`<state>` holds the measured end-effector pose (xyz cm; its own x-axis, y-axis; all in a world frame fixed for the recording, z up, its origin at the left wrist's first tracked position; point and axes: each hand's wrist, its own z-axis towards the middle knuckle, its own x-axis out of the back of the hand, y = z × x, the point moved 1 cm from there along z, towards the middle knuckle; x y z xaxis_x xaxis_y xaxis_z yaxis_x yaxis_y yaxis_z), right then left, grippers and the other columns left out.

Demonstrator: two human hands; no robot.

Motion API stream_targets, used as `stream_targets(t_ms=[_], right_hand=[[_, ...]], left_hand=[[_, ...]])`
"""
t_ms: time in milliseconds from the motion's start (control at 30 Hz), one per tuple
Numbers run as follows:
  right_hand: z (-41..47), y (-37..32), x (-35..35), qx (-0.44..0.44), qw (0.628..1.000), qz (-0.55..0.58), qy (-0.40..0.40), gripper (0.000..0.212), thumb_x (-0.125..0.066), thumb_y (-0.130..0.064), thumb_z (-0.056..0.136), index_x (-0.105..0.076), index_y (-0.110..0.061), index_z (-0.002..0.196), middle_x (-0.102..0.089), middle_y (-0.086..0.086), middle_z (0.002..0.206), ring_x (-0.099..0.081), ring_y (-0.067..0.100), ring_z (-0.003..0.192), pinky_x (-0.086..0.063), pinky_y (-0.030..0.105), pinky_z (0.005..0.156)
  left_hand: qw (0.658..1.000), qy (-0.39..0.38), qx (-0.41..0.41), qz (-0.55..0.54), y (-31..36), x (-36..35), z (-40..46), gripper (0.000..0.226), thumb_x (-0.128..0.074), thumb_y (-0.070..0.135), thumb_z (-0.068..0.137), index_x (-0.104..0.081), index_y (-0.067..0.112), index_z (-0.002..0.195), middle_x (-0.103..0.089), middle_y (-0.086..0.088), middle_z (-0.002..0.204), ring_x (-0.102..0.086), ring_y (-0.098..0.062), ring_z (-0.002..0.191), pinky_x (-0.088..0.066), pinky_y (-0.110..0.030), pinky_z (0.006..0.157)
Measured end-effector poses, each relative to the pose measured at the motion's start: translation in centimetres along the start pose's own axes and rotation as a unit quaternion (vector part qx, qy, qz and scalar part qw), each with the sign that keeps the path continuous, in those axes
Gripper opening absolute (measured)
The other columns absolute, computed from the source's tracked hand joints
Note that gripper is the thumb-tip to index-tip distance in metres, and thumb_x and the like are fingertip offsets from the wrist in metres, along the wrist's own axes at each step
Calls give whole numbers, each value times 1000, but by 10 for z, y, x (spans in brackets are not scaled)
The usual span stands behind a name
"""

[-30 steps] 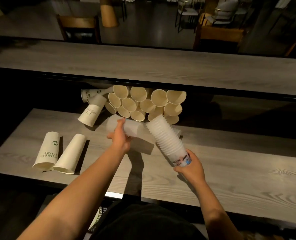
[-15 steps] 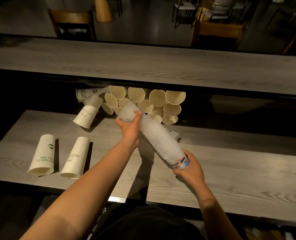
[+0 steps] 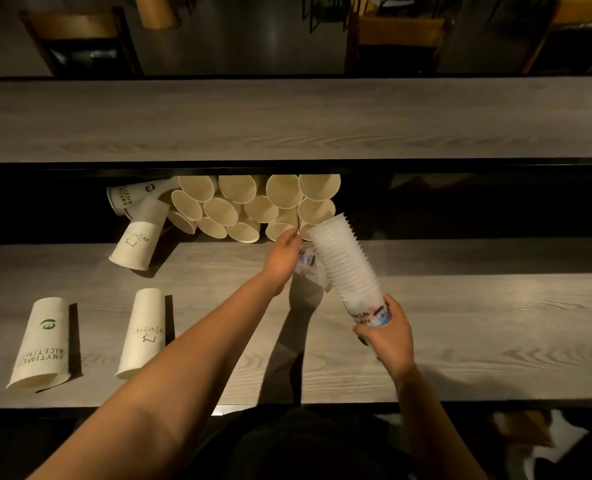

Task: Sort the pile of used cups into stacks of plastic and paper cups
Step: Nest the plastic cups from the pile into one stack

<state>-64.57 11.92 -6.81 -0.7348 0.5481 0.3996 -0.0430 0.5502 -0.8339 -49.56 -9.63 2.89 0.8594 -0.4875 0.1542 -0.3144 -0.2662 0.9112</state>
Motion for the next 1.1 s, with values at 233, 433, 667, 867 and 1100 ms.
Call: stream_targets(t_ms=[233,433,667,867,1100], right_hand=[[1,4,10,15,1000,7,9,89,-91,-26,47,-57,-40,128,-69,-12,109,-71,13,94,-64,45,78],[2,6,17,8,1000,12,-2,99,-89,-34,40,-55,-38,132,-67,-11,113,-70,16,98,-63,45,81],[0,6,21,19,1000,8,-17,91,-90,-30,43,-57,-42,127,-69,-11,109,-72,15,91,-64,43,75],[-8,-3,10,14,999,-1,-36,86,-88,-27,47,-55,-51,123,-67,-15,107,-72,14,89,-65,37,68],[-14,-18,-11,28,997,-14,-70,80,-83,-24,48,-58,-48,120,-70,-9,100,-73,15,77,-64,39,59]], left_hand=[[833,-190,-91,511,-22,-19,23,92,-69,14,81,-21,22,159,-23,-10,164,-22,-33,150,-21,-48,122],[688,-238,-128,674,-55,-32,16,101,-71,24,86,-3,27,161,-32,-10,158,-28,-35,146,-11,-51,123],[918,-118,-84,368,-75,-5,-6,80,-71,15,81,-31,20,150,-55,-13,135,-58,-33,117,-50,-43,97],[996,82,-18,-15,-45,33,-12,109,-84,35,80,-5,29,156,-53,5,115,-62,-16,99,-53,-32,85],[883,282,15,-374,-11,73,-25,95,-81,48,77,-15,34,144,-49,-10,127,-64,-27,105,-62,-47,82]])
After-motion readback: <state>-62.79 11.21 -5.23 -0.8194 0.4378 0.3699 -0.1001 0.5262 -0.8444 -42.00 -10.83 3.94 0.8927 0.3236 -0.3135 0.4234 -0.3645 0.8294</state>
